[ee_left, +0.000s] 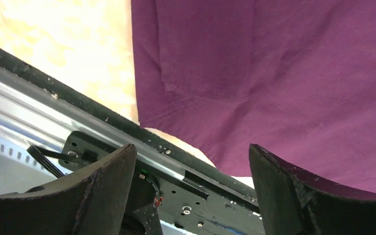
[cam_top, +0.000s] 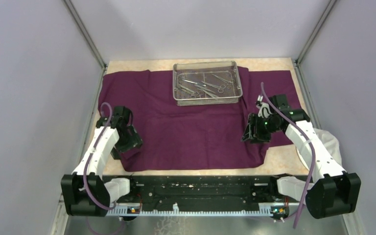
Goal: Open and lay out the surgical kit
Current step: Open the surgical kit at the center of the board, then smooth out the surgical kit at the center of the board.
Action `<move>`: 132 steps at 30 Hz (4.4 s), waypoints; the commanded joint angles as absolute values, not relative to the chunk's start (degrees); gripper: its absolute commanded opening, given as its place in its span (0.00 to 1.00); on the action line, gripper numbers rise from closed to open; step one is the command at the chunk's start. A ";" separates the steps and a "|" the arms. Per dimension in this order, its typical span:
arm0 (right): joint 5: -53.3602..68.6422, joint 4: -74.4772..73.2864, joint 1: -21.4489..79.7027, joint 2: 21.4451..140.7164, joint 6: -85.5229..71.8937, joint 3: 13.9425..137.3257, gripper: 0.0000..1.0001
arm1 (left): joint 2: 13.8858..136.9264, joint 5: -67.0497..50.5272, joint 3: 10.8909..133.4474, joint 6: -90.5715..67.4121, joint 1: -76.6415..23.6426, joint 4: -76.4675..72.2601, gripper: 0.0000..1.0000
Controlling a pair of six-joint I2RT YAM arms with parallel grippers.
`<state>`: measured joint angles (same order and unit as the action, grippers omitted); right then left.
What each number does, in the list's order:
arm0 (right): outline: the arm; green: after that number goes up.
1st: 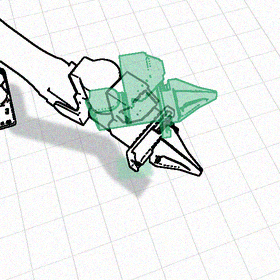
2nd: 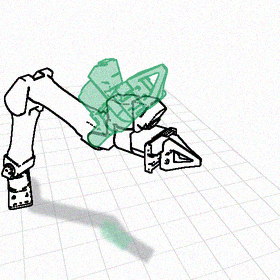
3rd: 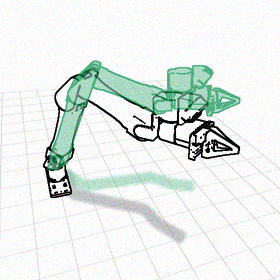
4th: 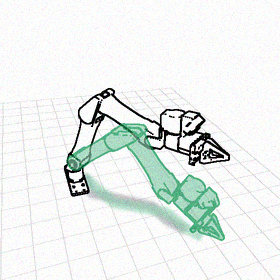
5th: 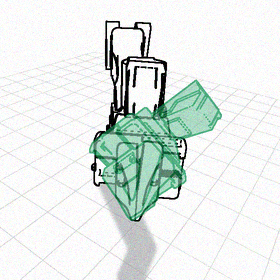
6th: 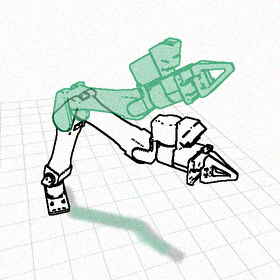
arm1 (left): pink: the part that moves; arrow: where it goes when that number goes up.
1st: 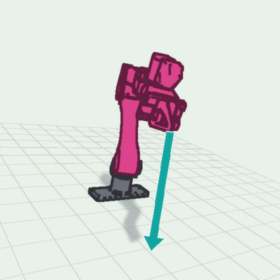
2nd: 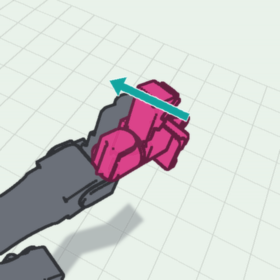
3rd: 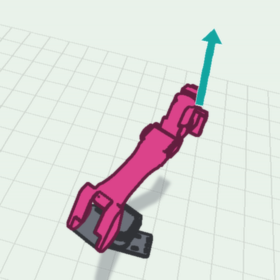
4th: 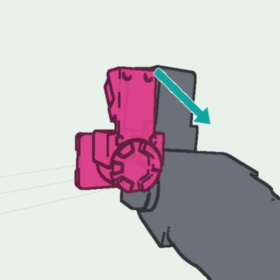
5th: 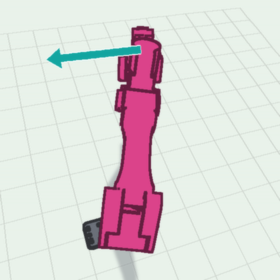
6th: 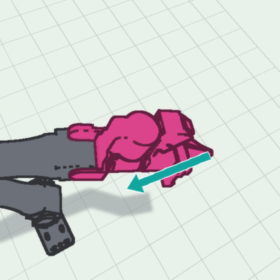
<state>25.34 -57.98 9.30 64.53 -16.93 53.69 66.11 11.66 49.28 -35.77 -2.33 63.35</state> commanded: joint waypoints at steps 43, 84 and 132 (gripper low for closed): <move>20.29 -55.96 20.29 61.96 -14.15 55.88 0.59 | 77.90 39.32 65.61 -43.08 28.12 67.15 0.65; 22.04 -57.52 20.30 72.77 -15.18 60.82 0.57 | 96.24 3.90 63.46 -6.74 31.68 36.79 0.91; 15.48 -58.29 8.87 73.87 -15.06 71.37 0.56 | 87.15 -13.05 64.00 -27.93 12.52 30.82 0.98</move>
